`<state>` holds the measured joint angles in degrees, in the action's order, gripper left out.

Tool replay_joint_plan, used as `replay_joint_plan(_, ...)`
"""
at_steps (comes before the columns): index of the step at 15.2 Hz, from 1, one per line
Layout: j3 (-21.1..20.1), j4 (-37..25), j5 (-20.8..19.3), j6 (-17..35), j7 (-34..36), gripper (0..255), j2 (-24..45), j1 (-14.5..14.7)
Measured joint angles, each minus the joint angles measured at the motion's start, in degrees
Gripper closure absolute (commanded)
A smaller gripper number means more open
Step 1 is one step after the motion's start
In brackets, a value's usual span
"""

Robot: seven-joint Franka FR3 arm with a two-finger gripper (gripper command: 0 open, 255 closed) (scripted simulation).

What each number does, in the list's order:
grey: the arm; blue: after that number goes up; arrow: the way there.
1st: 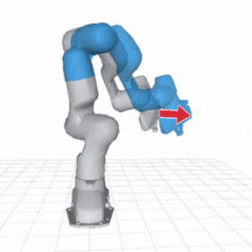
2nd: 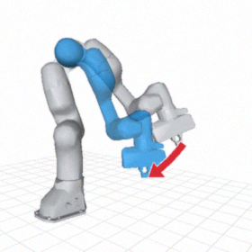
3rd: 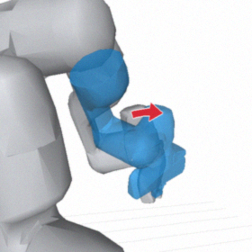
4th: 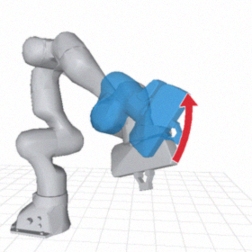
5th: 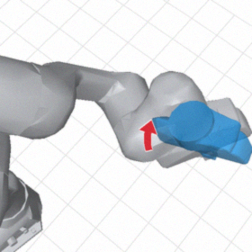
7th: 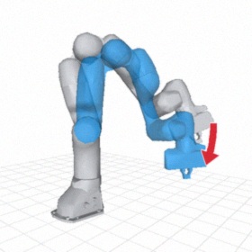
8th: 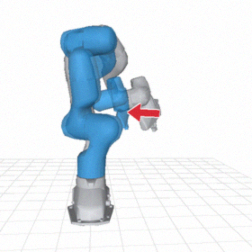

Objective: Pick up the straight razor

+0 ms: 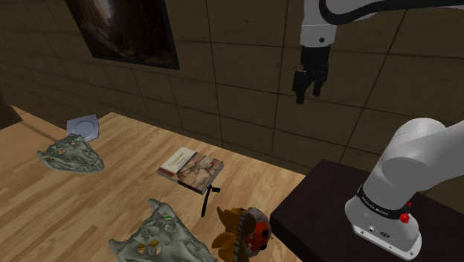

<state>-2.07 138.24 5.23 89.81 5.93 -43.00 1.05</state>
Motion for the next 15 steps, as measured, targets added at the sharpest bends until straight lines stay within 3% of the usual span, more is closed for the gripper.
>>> replay_joint_plan(4, -2.6, 3.1, 1.8, 3.4, 4.3, 0, -0.4, 0.0)
replay_joint_plan(8, -7.9, 7.6, 5.6, 9.5, 12.8, 0, -0.3, 0.4)
replay_joint_plan(15, -18.8, 10.3, 11.3, 23.5, 28.3, 0, 7.9, 0.3)
